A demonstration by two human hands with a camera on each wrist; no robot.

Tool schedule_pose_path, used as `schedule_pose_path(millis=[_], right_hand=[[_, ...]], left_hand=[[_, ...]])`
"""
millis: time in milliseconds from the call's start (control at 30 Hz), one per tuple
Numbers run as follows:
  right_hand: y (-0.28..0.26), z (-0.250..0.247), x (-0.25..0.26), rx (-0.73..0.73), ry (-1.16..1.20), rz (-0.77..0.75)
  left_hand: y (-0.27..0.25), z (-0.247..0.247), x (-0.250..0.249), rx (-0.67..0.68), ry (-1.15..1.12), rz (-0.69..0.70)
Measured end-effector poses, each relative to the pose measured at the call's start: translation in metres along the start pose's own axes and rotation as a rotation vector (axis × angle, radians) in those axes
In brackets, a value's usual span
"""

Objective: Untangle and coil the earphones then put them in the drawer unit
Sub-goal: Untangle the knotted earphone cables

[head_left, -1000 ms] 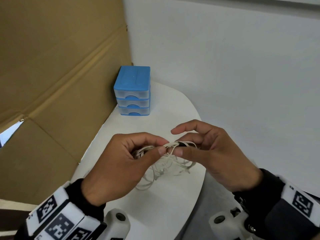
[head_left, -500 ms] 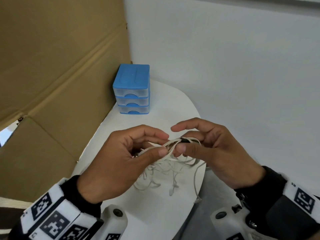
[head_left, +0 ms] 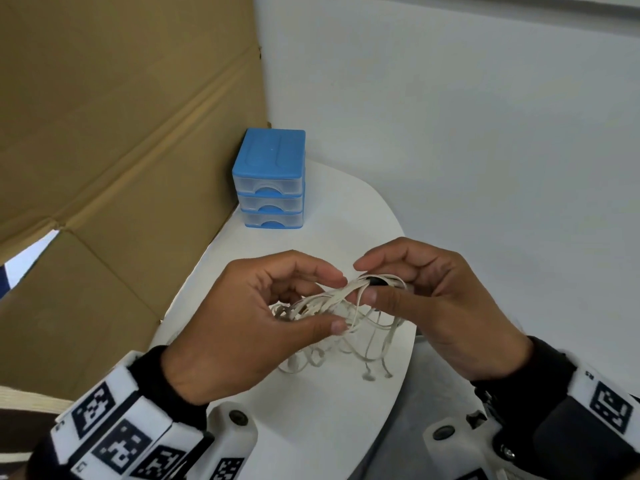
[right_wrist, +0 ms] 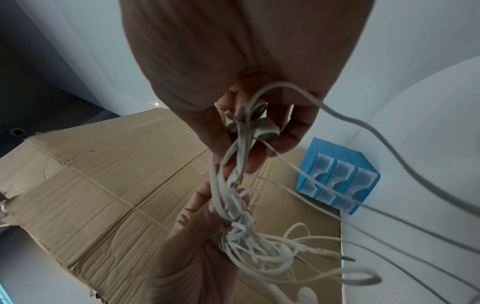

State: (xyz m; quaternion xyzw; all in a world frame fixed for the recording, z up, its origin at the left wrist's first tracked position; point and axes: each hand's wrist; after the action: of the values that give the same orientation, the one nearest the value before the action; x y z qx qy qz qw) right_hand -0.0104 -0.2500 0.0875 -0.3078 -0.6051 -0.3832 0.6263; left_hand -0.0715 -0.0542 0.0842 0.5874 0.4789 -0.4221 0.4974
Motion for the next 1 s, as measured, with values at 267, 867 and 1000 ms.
schedule_pose_path(millis=[267,867,1000], right_hand=[[-0.004,0.005,-0.001,0.004,-0.293,-0.111],[-0.011,0.015,-0.006,-0.198,-0.488,-0.396],[-0.011,0.016,-0.009,-0.207,-0.502,-0.388]], left_hand=[[-0.002,0.004,0.006,-0.101,0.073,0.159],[-0.003,0.003,0.009,-0.101,-0.046,0.117],[-0.004,0.009,0.011,-0.152,0.106,0.181]])
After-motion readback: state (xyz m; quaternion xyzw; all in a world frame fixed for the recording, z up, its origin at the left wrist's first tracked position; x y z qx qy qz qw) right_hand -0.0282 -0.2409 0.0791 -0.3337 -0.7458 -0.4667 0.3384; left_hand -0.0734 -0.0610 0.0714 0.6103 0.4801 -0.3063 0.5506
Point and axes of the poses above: each hand's wrist, its own y-axis towards the middle knuckle, its own z-axis out of the palm, x = y × z, and after that the axes turned 3 degrees about -y, right-handed
